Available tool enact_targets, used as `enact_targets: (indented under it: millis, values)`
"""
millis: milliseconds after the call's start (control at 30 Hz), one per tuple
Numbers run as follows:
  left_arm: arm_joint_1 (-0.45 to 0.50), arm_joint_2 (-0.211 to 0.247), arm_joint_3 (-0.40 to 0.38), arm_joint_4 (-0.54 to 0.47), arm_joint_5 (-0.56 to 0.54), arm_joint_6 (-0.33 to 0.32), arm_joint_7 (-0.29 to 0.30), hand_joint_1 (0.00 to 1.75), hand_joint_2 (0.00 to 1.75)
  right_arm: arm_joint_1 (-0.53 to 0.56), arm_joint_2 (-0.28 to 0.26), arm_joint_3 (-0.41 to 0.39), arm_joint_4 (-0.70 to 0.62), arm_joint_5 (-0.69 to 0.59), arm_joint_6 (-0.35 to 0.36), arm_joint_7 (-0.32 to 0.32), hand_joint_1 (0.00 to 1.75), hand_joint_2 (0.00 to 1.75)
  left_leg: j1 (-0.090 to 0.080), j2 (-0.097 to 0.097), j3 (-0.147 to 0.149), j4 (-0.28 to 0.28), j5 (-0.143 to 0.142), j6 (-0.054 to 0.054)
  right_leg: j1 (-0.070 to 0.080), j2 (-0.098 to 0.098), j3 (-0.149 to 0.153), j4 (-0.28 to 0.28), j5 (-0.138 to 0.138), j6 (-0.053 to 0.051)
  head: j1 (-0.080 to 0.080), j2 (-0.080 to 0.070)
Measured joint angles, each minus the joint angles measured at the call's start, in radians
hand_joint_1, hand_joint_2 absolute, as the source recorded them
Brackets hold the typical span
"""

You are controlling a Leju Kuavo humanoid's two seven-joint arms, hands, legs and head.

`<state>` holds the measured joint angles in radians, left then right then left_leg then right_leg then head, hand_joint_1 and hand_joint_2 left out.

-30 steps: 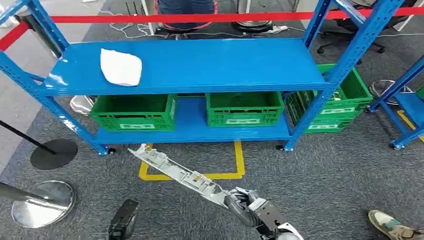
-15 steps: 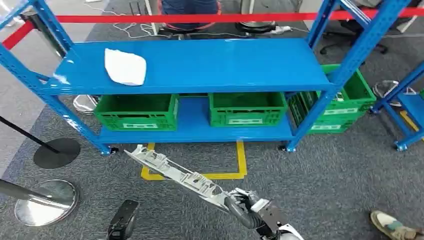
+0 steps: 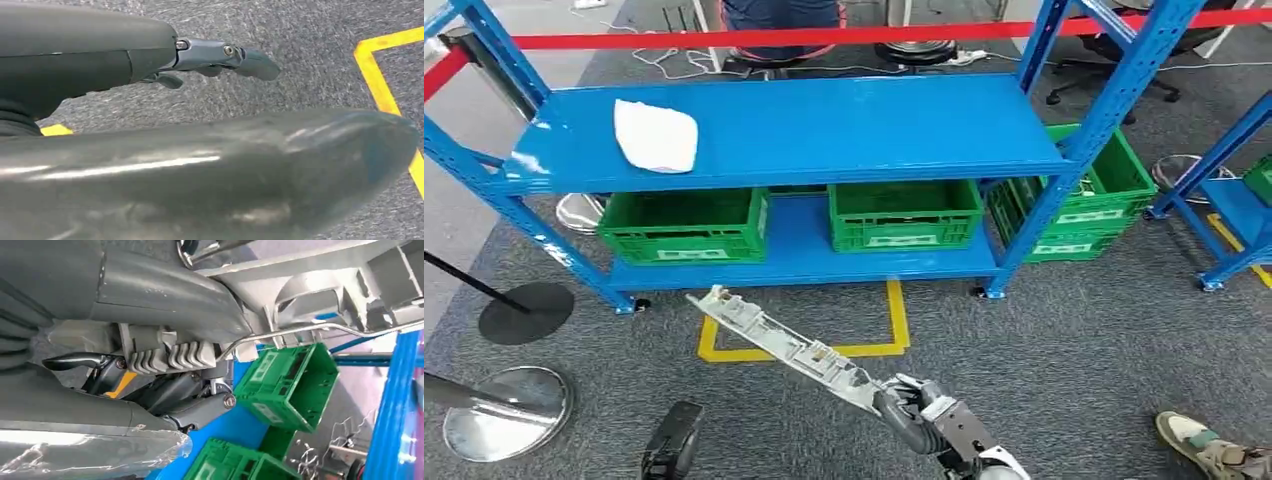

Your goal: Take the parts from the cabinet and place them on the table.

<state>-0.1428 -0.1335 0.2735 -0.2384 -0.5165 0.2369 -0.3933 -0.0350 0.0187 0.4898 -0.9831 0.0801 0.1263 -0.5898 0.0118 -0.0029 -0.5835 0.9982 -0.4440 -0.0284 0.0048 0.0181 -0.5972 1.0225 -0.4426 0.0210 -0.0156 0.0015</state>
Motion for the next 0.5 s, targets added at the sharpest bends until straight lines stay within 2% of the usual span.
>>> enact_targets:
  millis: [67, 100, 133, 167, 233, 267, 300, 333, 400, 433, 467, 500]
  values:
    - [0.002, 0.003, 0.000, 0.000, 0.000, 0.000, 0.000, 0.00, 0.00, 0.002, 0.000, 0.000, 0.000, 0.001, 0.000, 0.001, 1.75, 1.75, -0.002, 0.000, -0.001, -0.001, 0.002, 0.011, -0.004, 0.000, 0.002, -0.004, 0.001, 0.007, -0.001, 0.000]
    - [0.001, 0.003, 0.000, 0.000, 0.000, 0.000, 0.000, 0.00, 0.00, 0.002, 0.000, 0.000, 0.000, 0.002, 0.000, 0.002, 1.75, 1.75, 0.002, 0.001, 0.001, -0.005, 0.004, 0.020, -0.006, -0.003, -0.010, 0.004, -0.008, 0.014, -0.003, 0.000]
    - [-0.001, 0.003, 0.000, 0.000, 0.000, 0.000, 0.000, 0.00, 0.00, 0.001, 0.000, 0.000, 0.000, 0.002, 0.000, 0.004, 1.75, 1.75, 0.002, 0.001, 0.002, -0.005, 0.004, 0.025, -0.006, -0.009, -0.021, 0.039, -0.033, 0.020, 0.004, 0.000]
    - [-0.001, 0.003, 0.000, 0.000, 0.000, 0.000, 0.000, 0.00, 0.00, 0.000, 0.000, 0.001, 0.000, 0.003, 0.000, 0.008, 1.75, 1.75, 0.002, -0.001, 0.001, -0.005, 0.004, 0.030, -0.006, -0.010, -0.051, 0.104, -0.070, 0.023, 0.006, 0.000]
    - [0.001, 0.004, 0.001, 0.000, 0.000, 0.000, 0.000, 0.00, 0.00, 0.000, 0.002, 0.001, 0.002, 0.003, -0.003, 0.021, 1.75, 1.75, 0.001, -0.001, 0.001, -0.005, 0.003, 0.032, -0.007, -0.010, -0.124, 0.266, -0.135, 0.027, 0.006, 0.000]
    - [0.001, 0.005, 0.001, 0.000, 0.000, 0.001, 0.000, 0.00, 0.00, 0.001, 0.003, 0.001, 0.005, 0.003, -0.005, 0.025, 1.75, 1.75, 0.000, -0.003, 0.001, -0.004, 0.003, 0.032, -0.007, -0.010, -0.146, 0.309, -0.144, 0.027, 0.005, 0.000]
    - [0.002, 0.006, 0.001, 0.000, 0.000, 0.001, 0.000, 0.00, 0.00, 0.001, 0.004, 0.001, 0.008, 0.005, -0.009, 0.027, 1.75, 1.75, 0.000, -0.008, 0.001, -0.004, 0.003, 0.032, -0.007, -0.010, -0.142, 0.301, -0.128, 0.026, 0.006, 0.000]
    - [0.002, 0.007, 0.001, 0.000, 0.000, 0.001, 0.000, 0.00, 0.00, 0.001, 0.005, 0.001, 0.010, 0.008, -0.011, 0.027, 1.75, 1.75, 0.000, -0.013, 0.002, -0.004, 0.003, 0.032, -0.007, -0.010, -0.117, 0.252, -0.095, 0.024, 0.006, 0.000]
    - [0.001, 0.006, 0.001, 0.000, 0.000, 0.001, 0.000, 0.00, 0.00, -0.001, 0.008, 0.001, 0.011, 0.012, -0.018, 0.027, 1.75, 1.75, 0.002, -0.026, 0.005, -0.003, 0.003, 0.029, -0.009, -0.003, -0.028, 0.080, -0.013, 0.020, 0.006, 0.000]
    - [0.000, 0.007, 0.001, 0.000, 0.000, 0.001, 0.000, 0.00, 0.00, -0.005, 0.009, 0.001, 0.011, 0.015, -0.021, 0.024, 1.75, 1.75, 0.001, -0.029, 0.003, -0.003, 0.003, 0.024, -0.013, 0.018, -0.003, 0.026, -0.014, 0.019, 0.007, 0.000]
    - [-0.001, 0.008, 0.002, 0.000, 0.000, 0.001, 0.000, 0.00, 0.00, -0.008, 0.012, 0.001, 0.011, 0.023, -0.026, 0.021, 1.75, 1.75, -0.006, -0.034, -0.004, 0.005, 0.003, 0.017, -0.014, 0.020, 0.014, 0.002, -0.020, 0.016, 0.005, 0.000]
    - [-0.001, 0.008, 0.002, 0.000, 0.000, 0.001, 0.000, 0.00, 0.00, -0.008, 0.013, 0.001, 0.012, 0.029, -0.032, 0.021, 1.75, 1.75, -0.005, -0.036, -0.007, 0.000, 0.009, 0.009, -0.013, 0.018, 0.010, 0.009, -0.017, 0.013, 0.003, 0.000]
